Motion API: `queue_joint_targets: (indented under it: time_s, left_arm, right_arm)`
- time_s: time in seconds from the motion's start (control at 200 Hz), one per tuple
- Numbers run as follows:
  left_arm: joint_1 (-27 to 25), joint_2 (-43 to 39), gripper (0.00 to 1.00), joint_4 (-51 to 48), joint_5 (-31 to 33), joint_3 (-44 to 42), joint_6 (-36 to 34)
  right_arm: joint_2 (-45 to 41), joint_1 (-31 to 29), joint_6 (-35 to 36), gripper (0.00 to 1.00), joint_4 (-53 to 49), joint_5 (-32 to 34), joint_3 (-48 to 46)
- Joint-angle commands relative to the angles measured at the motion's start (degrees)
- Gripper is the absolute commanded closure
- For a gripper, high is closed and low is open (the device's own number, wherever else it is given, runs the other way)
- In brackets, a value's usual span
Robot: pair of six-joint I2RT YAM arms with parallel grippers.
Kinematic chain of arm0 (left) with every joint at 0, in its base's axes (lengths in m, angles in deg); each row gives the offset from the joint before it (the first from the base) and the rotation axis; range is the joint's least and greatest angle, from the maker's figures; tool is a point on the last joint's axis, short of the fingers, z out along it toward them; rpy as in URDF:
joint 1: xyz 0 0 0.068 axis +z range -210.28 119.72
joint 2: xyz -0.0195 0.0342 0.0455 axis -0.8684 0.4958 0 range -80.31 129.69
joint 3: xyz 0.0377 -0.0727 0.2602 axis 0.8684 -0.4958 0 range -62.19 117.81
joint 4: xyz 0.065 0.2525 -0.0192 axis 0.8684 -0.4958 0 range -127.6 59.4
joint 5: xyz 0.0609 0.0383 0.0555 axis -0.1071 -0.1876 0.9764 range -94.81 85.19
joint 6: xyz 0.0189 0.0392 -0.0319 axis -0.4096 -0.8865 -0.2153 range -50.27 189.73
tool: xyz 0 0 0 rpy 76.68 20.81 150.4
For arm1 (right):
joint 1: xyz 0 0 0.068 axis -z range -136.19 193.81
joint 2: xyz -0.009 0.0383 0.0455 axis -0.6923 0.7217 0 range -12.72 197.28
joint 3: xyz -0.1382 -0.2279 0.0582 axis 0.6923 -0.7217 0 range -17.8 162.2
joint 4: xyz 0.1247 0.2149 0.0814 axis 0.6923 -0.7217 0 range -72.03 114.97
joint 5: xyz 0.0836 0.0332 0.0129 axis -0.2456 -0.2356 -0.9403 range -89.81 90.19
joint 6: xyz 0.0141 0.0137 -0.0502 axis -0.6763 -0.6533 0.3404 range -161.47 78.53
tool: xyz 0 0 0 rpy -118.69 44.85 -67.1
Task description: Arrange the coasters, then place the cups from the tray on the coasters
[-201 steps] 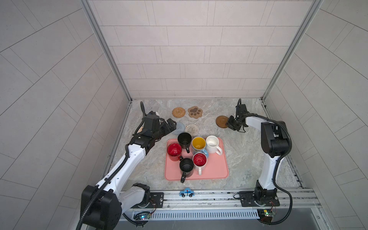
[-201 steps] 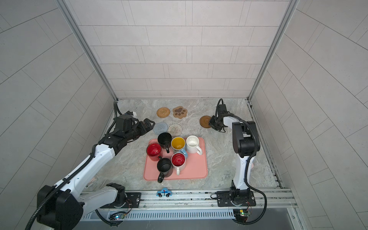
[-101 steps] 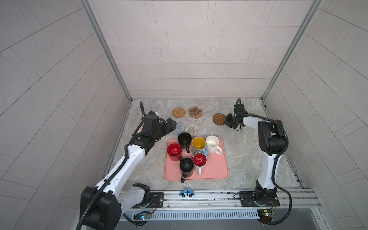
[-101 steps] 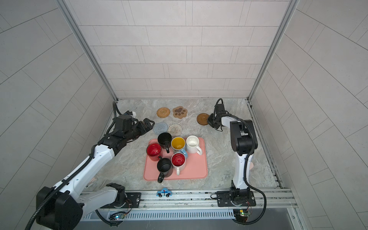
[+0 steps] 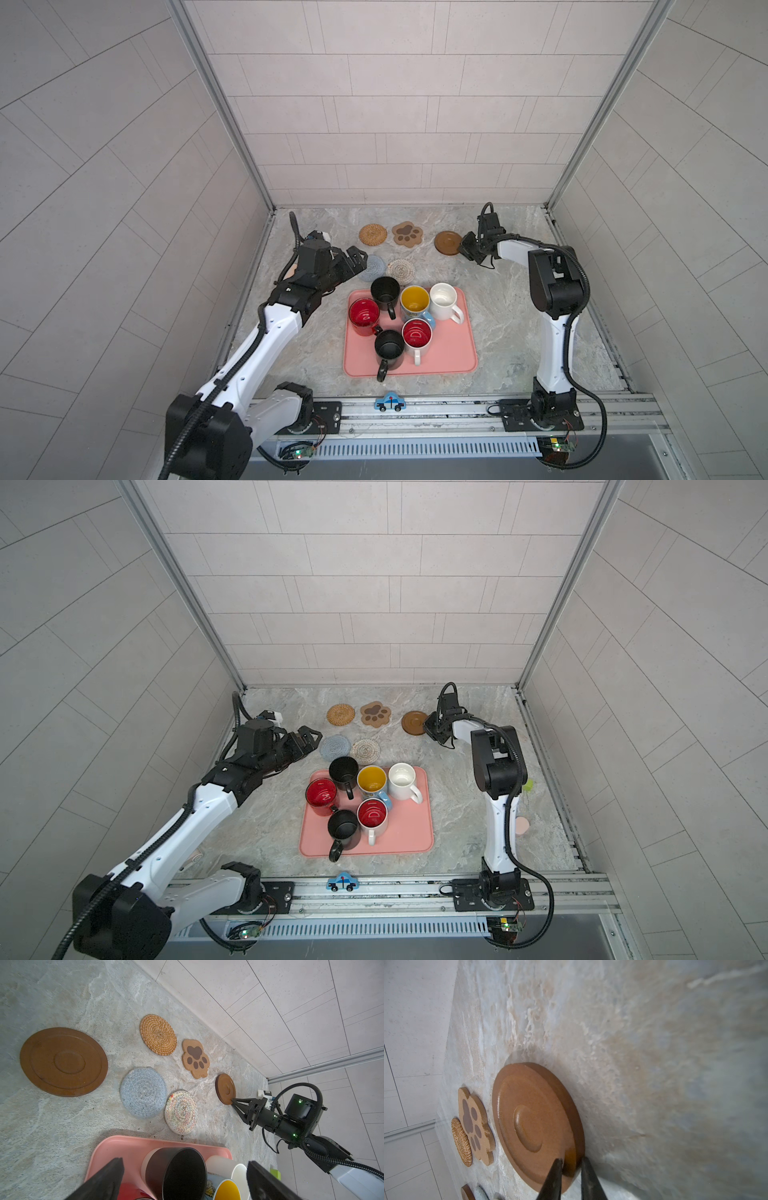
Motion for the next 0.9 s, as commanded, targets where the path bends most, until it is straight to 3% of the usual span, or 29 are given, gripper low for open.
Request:
queue_joint_targets:
  time_s: [0.0,0.891]
  left_arm:
    - [-0.21,-1.32,0.00,-0.04,0.99,-0.75,0.67]
    - [-0.23,-1.60,0.00,-0.03,1.09,-0.81,0.47]
  right_arm:
    - [2.96,-0.85,-0.82,0.79,-4.02,1.03,1.06]
    - [5.78,-2.00,-5.26,0.81,-2.83,3.32,3.56]
